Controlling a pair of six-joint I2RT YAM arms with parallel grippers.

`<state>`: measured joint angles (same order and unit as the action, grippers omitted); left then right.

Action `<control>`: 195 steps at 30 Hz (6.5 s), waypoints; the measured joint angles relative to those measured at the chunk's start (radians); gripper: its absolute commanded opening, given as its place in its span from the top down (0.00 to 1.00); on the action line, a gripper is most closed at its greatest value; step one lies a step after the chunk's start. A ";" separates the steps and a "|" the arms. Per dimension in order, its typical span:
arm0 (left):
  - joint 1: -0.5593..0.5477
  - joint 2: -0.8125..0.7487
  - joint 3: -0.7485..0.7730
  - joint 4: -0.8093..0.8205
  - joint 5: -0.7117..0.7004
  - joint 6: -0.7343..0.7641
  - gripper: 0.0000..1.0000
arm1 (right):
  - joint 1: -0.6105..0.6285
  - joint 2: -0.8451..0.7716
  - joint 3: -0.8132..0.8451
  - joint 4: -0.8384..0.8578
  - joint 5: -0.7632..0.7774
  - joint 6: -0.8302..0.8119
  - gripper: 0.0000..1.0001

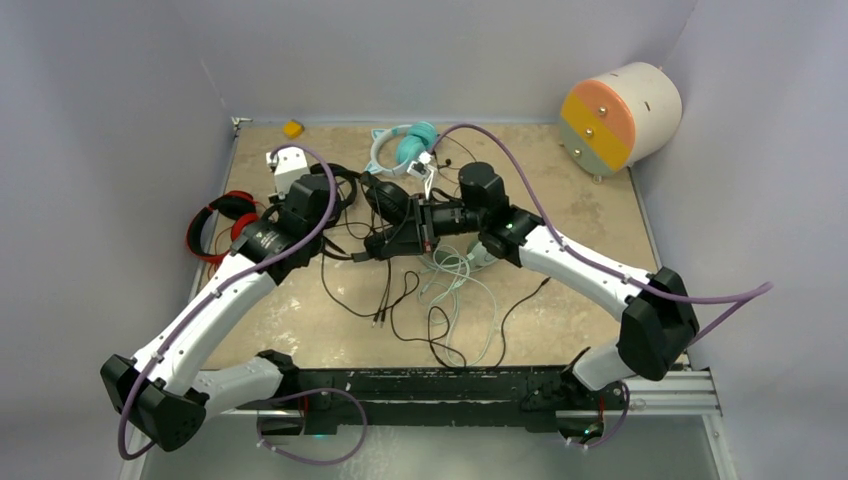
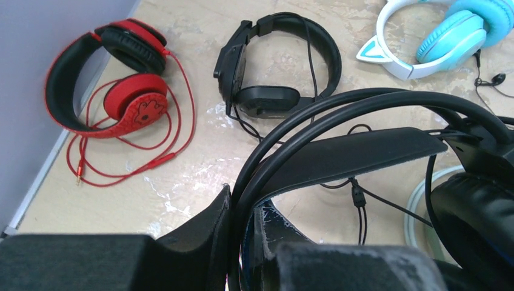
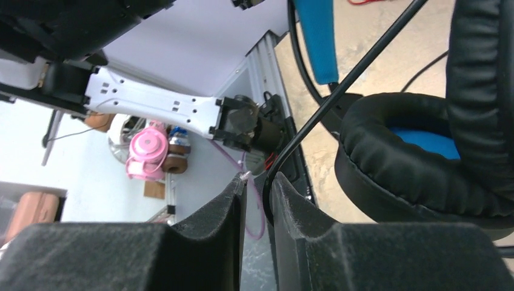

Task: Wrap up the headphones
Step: Wrap the headphones cable around the headphones.

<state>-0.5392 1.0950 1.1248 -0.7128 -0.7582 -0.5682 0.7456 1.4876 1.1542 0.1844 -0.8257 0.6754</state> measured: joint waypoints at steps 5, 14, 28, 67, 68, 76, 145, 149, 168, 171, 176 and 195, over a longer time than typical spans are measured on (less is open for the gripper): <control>0.000 -0.013 0.000 -0.015 -0.017 -0.105 1.00 | 0.027 0.000 -0.041 0.014 0.090 -0.039 0.68; 0.000 -0.022 0.018 -0.016 -0.024 -0.159 1.00 | 0.059 0.000 -0.084 -0.028 0.161 -0.172 0.59; 0.004 0.000 0.150 -0.034 0.071 -0.154 1.00 | 0.064 -0.180 -0.233 0.015 0.182 -0.352 0.48; 0.195 0.291 1.112 -0.424 0.803 -0.200 1.00 | 0.066 0.243 -0.294 0.960 0.334 -0.431 0.02; 0.195 0.293 1.114 -0.429 0.808 -0.201 1.00 | 0.066 0.250 -0.282 0.964 0.323 -0.433 0.02; 0.195 0.303 1.134 -0.434 0.833 -0.210 1.00 | 0.068 0.282 -0.258 1.008 0.251 -0.417 0.03; 0.192 0.121 0.688 -0.243 0.851 0.056 1.00 | -0.217 0.003 -0.516 0.721 0.185 -0.008 1.00; 0.190 0.039 0.500 -0.196 1.014 0.137 1.00 | -0.232 -0.070 -0.366 0.508 0.155 -0.062 1.00; -0.001 -0.150 0.018 0.091 0.613 0.665 1.00 | -0.261 -0.179 0.021 -0.412 0.071 -0.357 1.00; -0.018 -0.136 0.017 0.143 0.498 0.732 1.00 | -0.261 -0.167 0.036 -0.427 0.009 -0.349 1.00; -0.063 -0.100 0.002 0.260 0.323 0.835 1.00 | -0.261 -0.134 0.027 -0.319 -0.151 -0.230 0.95; -0.096 -0.130 -0.134 0.479 0.162 0.905 1.00 | -0.131 0.002 0.035 0.091 -0.150 0.218 0.78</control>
<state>-0.6353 0.9653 0.9905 -0.2337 -0.5961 0.3370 0.6147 1.4899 1.1896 0.2756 -0.9752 0.8932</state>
